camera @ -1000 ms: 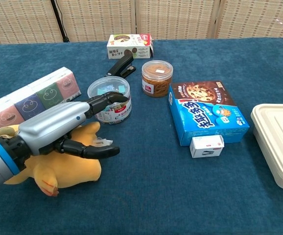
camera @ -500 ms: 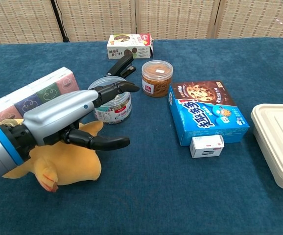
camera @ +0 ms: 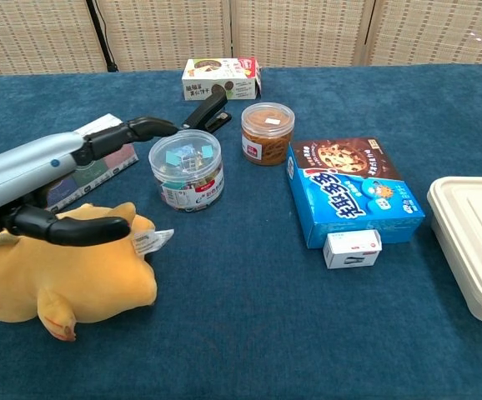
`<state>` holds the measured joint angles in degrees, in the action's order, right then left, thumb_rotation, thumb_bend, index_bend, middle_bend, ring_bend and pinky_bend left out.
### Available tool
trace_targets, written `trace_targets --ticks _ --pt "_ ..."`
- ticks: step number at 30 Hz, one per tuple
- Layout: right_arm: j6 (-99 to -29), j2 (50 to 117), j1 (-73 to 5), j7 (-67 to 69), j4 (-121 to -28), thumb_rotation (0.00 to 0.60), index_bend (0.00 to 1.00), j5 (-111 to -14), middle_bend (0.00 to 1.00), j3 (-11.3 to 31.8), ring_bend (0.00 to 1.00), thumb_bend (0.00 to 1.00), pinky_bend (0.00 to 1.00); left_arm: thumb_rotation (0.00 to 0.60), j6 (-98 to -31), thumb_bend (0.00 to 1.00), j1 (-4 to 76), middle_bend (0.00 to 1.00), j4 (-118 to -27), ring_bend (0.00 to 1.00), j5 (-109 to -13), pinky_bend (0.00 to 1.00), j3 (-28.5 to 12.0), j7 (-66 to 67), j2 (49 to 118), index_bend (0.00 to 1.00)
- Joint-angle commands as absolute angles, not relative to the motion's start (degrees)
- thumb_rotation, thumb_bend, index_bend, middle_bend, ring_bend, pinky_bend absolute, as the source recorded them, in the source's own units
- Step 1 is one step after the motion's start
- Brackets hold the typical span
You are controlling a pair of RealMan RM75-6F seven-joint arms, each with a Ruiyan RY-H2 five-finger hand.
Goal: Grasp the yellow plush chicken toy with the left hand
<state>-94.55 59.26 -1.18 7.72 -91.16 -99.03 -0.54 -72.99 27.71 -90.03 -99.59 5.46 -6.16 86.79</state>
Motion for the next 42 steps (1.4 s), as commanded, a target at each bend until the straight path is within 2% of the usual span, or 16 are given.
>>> trace_targets --ticks 1,10,17,30,42 --pt "-94.6 59.2 -1.2 7.7 -91.2 0.6 0.0 -99.1 0.0 -0.5 0.0 0.0 0.0 0.1 -74.9 0.0 26.2 0.0 -87.9 0.0 -100.8 0.0 7.5 -9.4 84.9 0.0" --pt "-95.2 58.7 -1.0 8.9 -91.3 0.6 0.0 -99.1 0.0 -0.4 0.0 0.0 0.0 0.101 -77.2 0.0 23.6 0.0 -87.2 0.0 -101.5 0.0 9.3 -8.8 82.9 0.0" --pt "-95.0 58.4 -1.2 10.0 -91.2 0.6 0.0 -99.1 0.0 -0.4 0.0 0.0 0.0 0.099 -75.7 0.0 21.8 0.0 -83.3 0.0 -99.4 0.0 9.6 -8.5 86.8 0.0" --pt "-94.9 58.1 -1.3 10.9 -90.8 0.6 0.0 -98.5 0.0 -0.1 0.0 0.0 0.0 0.099 -70.8 0.0 23.1 0.0 -75.1 0.0 -97.1 0.0 6.8 -5.5 96.5 0.0" --pt "-94.8 58.3 -1.3 10.4 -90.9 0.6 0.0 -98.8 0.0 -0.3 0.0 0.0 0.0 0.1 -68.4 0.0 25.5 0.0 -79.6 0.0 -96.6 0.0 4.7 -0.2 96.6 0.0"
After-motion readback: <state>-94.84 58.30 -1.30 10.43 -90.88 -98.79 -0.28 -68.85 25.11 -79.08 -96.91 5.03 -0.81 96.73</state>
